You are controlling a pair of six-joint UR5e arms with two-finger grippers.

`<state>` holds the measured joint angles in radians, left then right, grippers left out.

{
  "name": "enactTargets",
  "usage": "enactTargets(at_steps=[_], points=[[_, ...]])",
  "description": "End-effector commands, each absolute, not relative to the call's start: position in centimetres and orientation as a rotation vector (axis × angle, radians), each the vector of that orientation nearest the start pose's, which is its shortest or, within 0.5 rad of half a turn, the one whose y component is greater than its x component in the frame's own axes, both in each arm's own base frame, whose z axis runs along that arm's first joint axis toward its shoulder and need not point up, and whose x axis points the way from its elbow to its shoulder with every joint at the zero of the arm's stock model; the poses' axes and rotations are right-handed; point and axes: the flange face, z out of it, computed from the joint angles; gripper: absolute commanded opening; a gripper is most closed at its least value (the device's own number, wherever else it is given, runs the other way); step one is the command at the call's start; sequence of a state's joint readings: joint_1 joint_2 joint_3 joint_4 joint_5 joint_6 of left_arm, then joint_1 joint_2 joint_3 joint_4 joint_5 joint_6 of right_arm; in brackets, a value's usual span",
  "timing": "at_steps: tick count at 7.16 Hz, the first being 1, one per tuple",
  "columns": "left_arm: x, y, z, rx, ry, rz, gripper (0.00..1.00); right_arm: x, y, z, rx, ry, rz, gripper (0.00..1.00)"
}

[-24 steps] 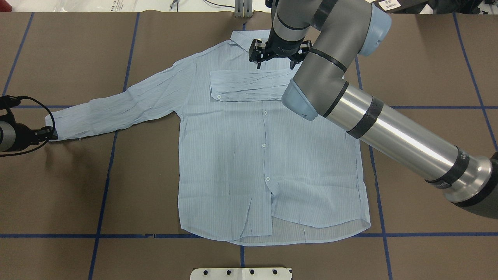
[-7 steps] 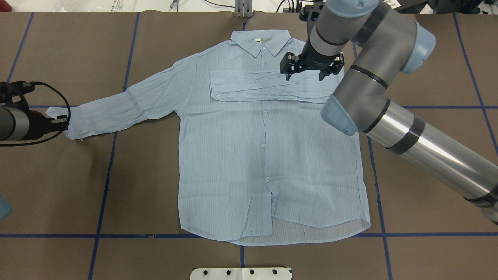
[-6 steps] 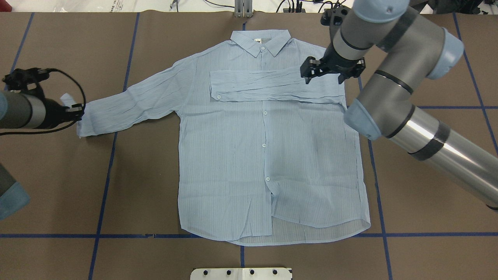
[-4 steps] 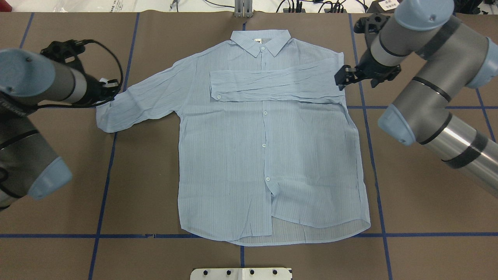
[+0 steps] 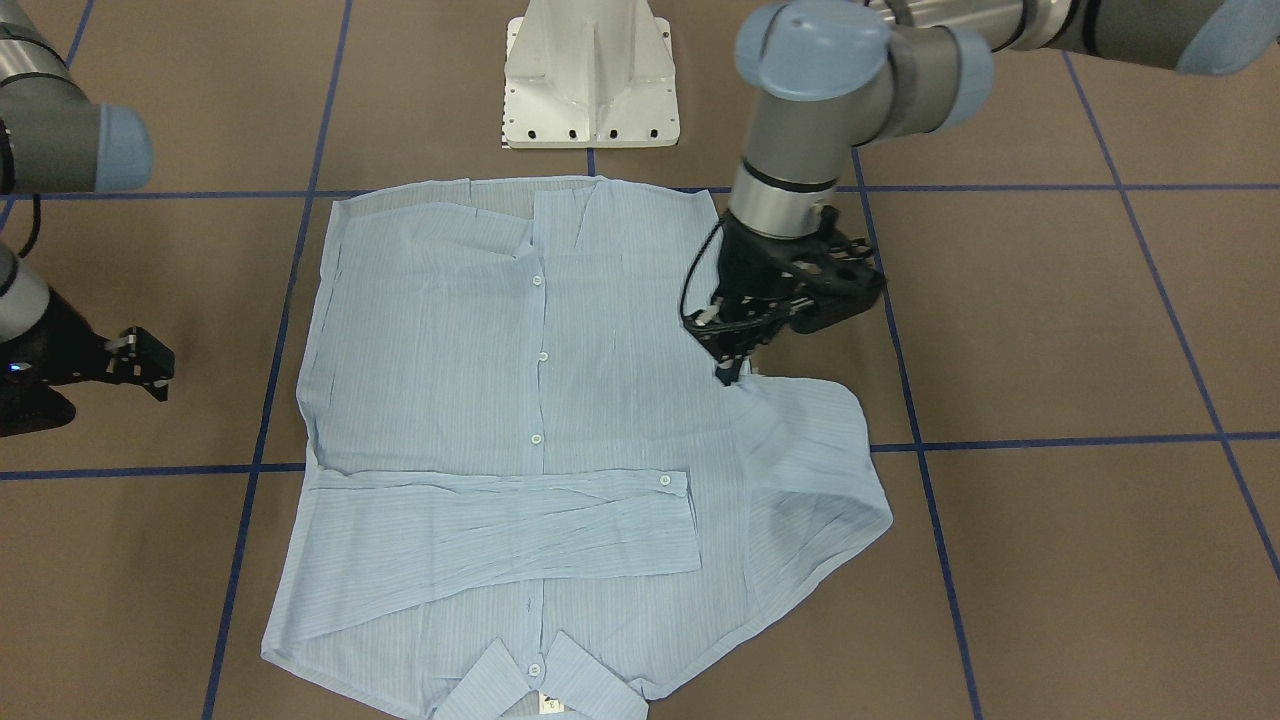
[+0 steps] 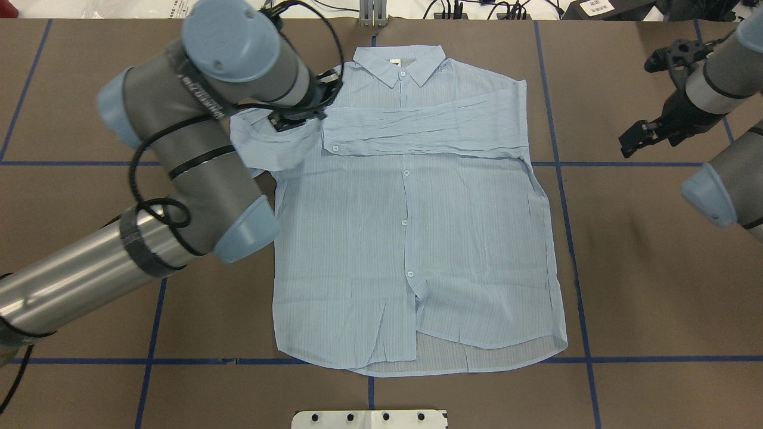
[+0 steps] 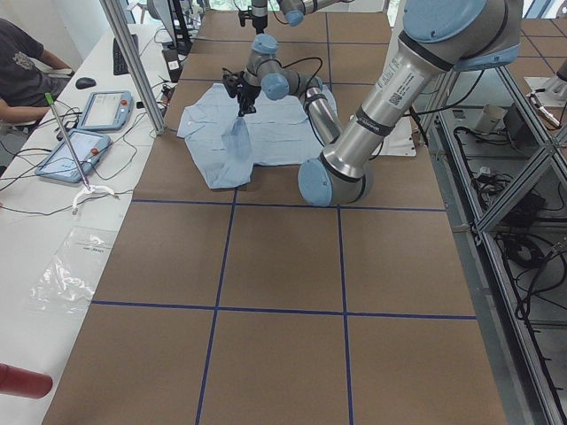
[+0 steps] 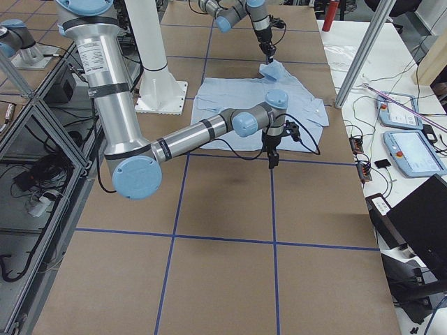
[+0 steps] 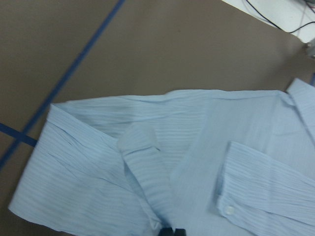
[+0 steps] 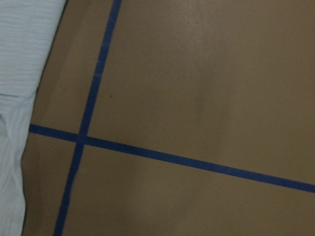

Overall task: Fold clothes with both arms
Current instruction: 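Grasp the other sleeve cuff with the left gripper while the right arm withdraws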

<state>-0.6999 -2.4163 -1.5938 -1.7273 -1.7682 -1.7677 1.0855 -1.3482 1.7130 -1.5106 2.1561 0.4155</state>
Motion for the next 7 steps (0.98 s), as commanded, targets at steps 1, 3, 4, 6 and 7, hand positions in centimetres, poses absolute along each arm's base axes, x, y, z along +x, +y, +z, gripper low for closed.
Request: enactTargets(at_steps=[1,3,4,6,7], points=[[50.4,-55.5,5.4,-0.082,1.328,-0.917,0.00,-18.2,-54.9,49.5,0.117,-0.713,-0.203,1.00],[50.7,-55.8,4.6,-0.193,1.419,-1.038,0.00,-18.2,-54.9,49.5,0.116,-0.713,-0.202,1.00],[51.1,-56.1,4.6,-0.233,1.459,-1.066,0.00,-18.2,-55.0,49.5,0.117,-0.712,-0.202,1.00],[53.6,-55.4,2.6,-0.263,1.494,-1.085,0.00,-18.2,-55.0,49.6,0.115,-0.711,-0.200,1.00],[55.5,-54.3,2.3,-0.256,1.498,-1.108,0.00,-18.2,-55.0,49.8,0.111,-0.709,-0.198,1.00]])
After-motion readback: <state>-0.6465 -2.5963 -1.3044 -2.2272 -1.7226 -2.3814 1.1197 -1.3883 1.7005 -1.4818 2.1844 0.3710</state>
